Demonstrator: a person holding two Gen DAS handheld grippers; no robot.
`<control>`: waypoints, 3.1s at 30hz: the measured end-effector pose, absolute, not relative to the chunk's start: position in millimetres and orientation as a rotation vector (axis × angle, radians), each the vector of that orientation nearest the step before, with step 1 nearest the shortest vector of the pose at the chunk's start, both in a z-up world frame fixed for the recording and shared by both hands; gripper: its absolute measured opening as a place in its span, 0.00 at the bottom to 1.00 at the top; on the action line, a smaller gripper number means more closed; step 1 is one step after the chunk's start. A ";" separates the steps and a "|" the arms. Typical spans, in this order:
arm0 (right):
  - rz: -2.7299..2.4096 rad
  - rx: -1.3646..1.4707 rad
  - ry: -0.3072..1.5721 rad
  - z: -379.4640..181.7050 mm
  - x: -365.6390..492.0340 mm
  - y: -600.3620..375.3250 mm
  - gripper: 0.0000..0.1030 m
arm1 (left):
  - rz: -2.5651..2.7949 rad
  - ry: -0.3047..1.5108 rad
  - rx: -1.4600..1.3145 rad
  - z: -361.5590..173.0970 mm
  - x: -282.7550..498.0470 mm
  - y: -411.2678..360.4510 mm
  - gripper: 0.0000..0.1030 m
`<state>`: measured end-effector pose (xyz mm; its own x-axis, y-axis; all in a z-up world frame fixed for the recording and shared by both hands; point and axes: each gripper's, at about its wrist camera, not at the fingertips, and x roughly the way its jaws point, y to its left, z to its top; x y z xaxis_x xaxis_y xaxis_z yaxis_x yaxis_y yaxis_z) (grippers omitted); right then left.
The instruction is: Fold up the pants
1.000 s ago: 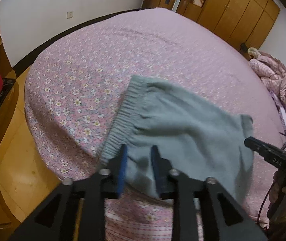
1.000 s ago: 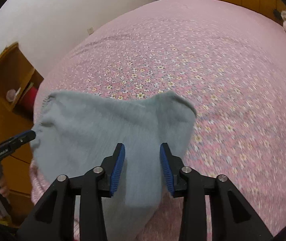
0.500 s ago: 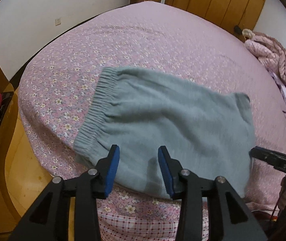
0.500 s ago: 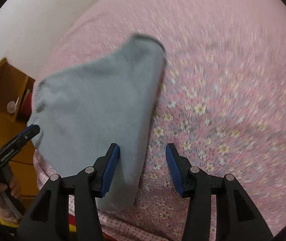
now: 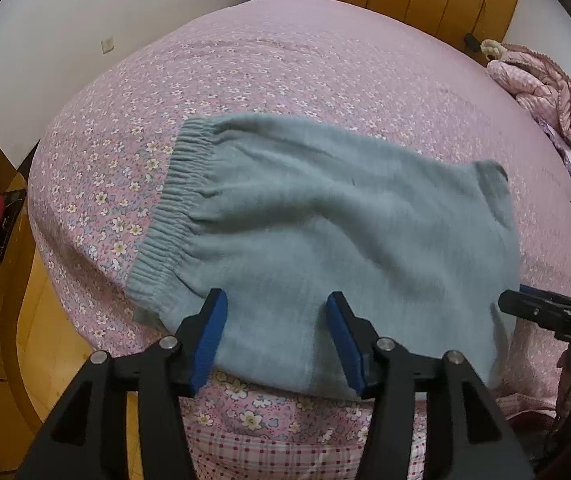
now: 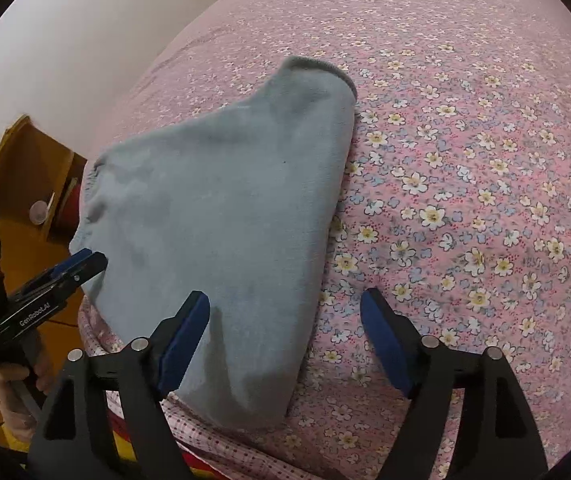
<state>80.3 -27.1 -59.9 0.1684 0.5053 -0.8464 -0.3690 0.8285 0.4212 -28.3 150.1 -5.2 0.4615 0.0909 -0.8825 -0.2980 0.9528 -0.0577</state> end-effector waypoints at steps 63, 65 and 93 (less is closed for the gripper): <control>1.140 -0.233 1.114 50.2 59.2 195.2 0.15 | 0.328 0.905 -0.412 26.7 -78.8 213.8 0.60; 1.140 -0.253 1.159 34.7 63.2 215.0 0.15 | 0.348 0.902 -0.422 24.8 -83.4 220.5 0.60; 0.997 -0.034 1.133 26.1 91.6 166.1 0.33 | 0.416 0.821 -0.359 78.7 -104.2 224.3 0.60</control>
